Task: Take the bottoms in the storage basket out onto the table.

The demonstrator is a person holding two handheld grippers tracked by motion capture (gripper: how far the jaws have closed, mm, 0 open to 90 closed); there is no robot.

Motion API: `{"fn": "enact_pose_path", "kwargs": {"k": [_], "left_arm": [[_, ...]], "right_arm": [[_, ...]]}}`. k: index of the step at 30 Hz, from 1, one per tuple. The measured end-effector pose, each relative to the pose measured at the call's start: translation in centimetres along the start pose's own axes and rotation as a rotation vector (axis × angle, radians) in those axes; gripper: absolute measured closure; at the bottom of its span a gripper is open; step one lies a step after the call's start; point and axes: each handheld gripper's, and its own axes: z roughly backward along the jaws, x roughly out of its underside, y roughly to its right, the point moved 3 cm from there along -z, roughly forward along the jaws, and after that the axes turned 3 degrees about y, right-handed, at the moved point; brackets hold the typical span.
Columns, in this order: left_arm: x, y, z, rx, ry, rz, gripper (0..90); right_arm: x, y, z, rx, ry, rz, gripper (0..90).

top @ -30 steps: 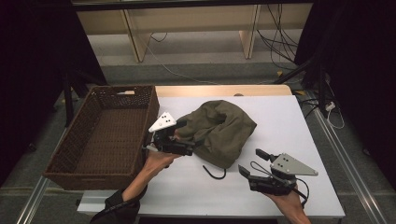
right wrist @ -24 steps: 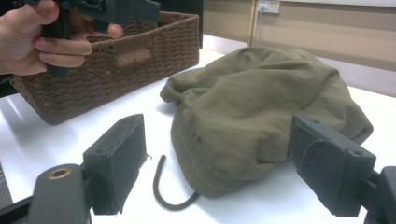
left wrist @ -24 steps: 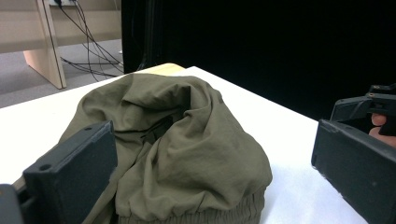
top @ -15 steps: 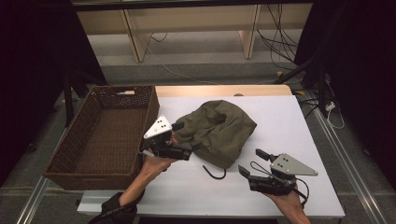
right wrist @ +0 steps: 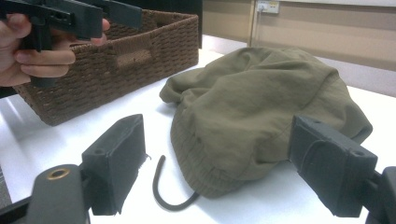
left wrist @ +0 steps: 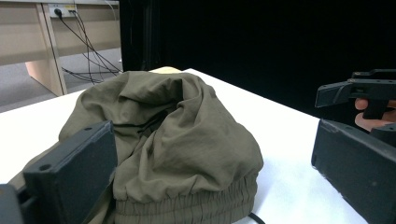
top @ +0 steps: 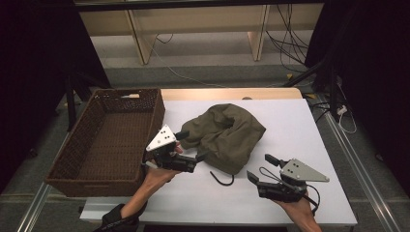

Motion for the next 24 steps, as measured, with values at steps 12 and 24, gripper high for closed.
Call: {"fn": "enact_pose_path", "kwargs": {"k": [12, 24], "left_arm": [[0.5, 0.5, 0.7, -0.014, 0.011, -0.014, 0.0], [1.4, 0.9, 1.4, -0.038, 0.017, -0.018, 0.0]], "right_arm": [[0.0, 0.1, 0.0, 0.001, 0.001, -0.010, 19.9], [0.0, 0.1, 0.1, 0.004, 0.005, -0.012, 19.8]]}}
